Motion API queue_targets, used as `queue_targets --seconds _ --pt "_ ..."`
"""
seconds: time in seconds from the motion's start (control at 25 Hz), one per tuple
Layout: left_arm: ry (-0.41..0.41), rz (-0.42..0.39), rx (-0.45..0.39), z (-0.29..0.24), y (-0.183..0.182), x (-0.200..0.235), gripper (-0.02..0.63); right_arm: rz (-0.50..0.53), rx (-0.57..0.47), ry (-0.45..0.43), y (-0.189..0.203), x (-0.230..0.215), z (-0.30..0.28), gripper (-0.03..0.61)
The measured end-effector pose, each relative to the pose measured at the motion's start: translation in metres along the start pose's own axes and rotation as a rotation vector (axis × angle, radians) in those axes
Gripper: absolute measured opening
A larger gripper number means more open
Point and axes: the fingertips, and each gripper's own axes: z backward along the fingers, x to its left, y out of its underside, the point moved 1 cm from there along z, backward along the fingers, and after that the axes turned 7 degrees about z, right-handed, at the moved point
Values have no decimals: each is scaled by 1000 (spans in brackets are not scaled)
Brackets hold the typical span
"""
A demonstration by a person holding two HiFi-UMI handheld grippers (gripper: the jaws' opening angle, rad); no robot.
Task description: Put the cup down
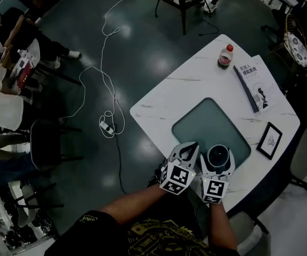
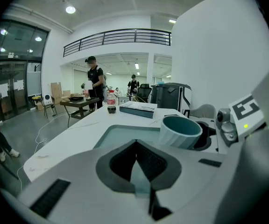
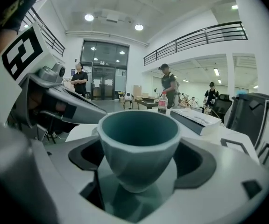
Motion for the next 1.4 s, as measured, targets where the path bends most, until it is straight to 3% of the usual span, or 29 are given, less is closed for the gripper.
queue_targets --seconds 0.32,0.56,0.96,1.12,1.2,1.24,1.4 --pt "-10 3 -29 11 -3 -9 9 -7 8 -23 1 2 14 459" --pt "-33 4 -54 34 -1 -13 9 -30 5 8 -3 1 44 459" --pt "-78 62 -139 93 -3 -23 9 -83 -93 69 -31 3 107 446" --pt "-73 77 -188 114 -12 -29 9 -58 -109 80 -46 12 127 149" --pt "-68 79 -206 124 -17 -31 9 -51 -108 73 -52 19 134 33" --pt "-67 79 -211 130 -18 -32 9 -48 -106 61 -55 24 137 6" --pt "-69 70 -212 158 -22 -34 9 -57 -124 12 -70 46 149 6"
